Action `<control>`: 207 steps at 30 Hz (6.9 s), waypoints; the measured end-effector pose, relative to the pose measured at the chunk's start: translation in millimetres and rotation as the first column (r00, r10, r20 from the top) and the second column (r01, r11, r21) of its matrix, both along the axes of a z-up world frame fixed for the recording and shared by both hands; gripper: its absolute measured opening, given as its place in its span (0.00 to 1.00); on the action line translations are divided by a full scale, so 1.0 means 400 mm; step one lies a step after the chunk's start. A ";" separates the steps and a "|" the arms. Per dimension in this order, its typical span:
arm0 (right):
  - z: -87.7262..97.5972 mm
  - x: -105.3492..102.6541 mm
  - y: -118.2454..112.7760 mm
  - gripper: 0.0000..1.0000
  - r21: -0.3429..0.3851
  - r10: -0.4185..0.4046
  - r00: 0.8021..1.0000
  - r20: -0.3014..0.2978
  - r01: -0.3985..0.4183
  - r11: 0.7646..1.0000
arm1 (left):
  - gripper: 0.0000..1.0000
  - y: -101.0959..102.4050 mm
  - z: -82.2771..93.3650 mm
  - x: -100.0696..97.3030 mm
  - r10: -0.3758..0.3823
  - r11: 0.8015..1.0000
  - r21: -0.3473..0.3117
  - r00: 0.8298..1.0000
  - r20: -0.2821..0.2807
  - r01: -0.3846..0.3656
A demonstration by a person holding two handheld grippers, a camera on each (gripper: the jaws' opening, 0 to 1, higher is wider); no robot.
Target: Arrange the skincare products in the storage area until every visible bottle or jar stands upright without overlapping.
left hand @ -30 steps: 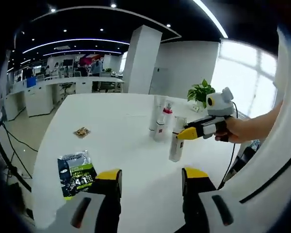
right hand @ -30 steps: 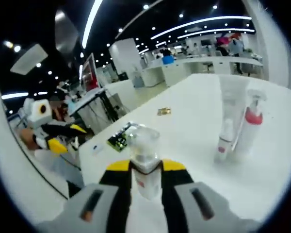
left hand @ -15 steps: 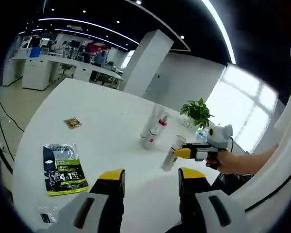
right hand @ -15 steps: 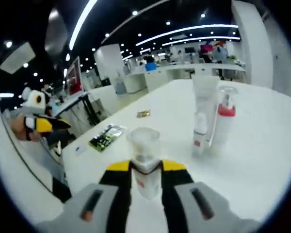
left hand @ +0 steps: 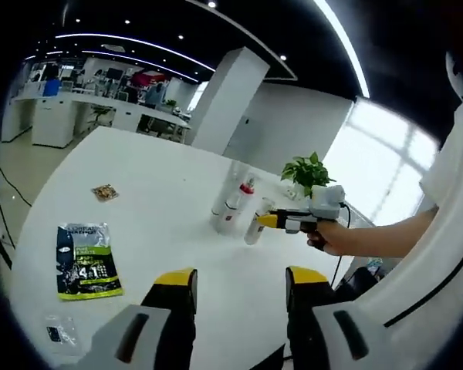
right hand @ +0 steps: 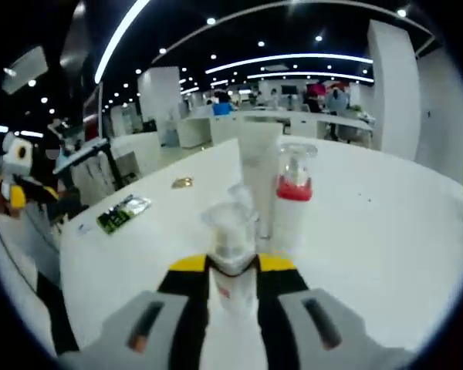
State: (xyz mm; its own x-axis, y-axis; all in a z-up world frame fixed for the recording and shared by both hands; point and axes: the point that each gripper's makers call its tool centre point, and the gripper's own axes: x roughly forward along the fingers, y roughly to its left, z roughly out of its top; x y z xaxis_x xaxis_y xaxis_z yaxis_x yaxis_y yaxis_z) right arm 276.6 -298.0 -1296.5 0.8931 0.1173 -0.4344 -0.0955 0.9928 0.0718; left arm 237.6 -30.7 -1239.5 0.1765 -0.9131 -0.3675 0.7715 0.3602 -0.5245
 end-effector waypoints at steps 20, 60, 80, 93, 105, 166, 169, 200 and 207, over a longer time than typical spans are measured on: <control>-0.057 0.052 -0.058 0.20 0.024 0.003 0.997 0.081 -0.005 1.000 | 0.43 0.041 -0.003 0.027 0.127 0.991 0.042 0.992 0.011 -0.128; -0.122 0.059 -0.074 0.22 -0.019 -0.031 0.998 -0.061 0.030 0.999 | 0.41 0.061 -0.003 0.015 0.117 0.989 0.089 0.993 0.031 -0.119; -0.134 0.065 -0.095 0.23 0.027 -0.110 0.991 -0.078 0.112 0.993 | 0.41 0.046 0.003 0.022 0.100 0.990 0.093 0.994 0.049 -0.104; -0.140 0.040 -0.114 0.22 -0.001 -0.102 0.989 -0.111 0.103 0.995 | 0.40 0.041 -0.016 0.017 0.108 0.991 0.079 0.994 0.024 -0.110; -0.138 -0.046 -0.049 0.28 0.067 -0.124 0.978 -0.169 0.136 0.988 | 0.41 0.103 -0.081 0.071 0.209 0.972 0.117 0.978 -0.022 -0.205; -0.058 -0.114 0.387 0.30 0.190 0.050 0.984 -0.173 -0.016 0.982 | 0.00 0.165 -0.222 0.378 0.340 0.940 0.074 0.911 -0.233 -0.332; -0.045 -0.091 0.422 0.30 0.286 0.074 0.989 -0.129 -0.034 0.958 | 0.00 0.145 -0.181 0.347 0.305 0.951 0.034 0.920 -0.245 -0.306; 0.187 -0.050 0.562 0.56 0.982 0.093 0.982 0.166 -0.174 0.074 | 0.00 -0.043 0.211 0.058 -0.268 0.860 -0.504 0.908 -0.321 0.076; 0.217 -0.039 0.518 0.13 0.974 0.056 0.976 0.209 -0.213 0.080 | 0.00 0.005 0.193 0.056 -0.275 0.848 -0.526 0.906 -0.323 0.070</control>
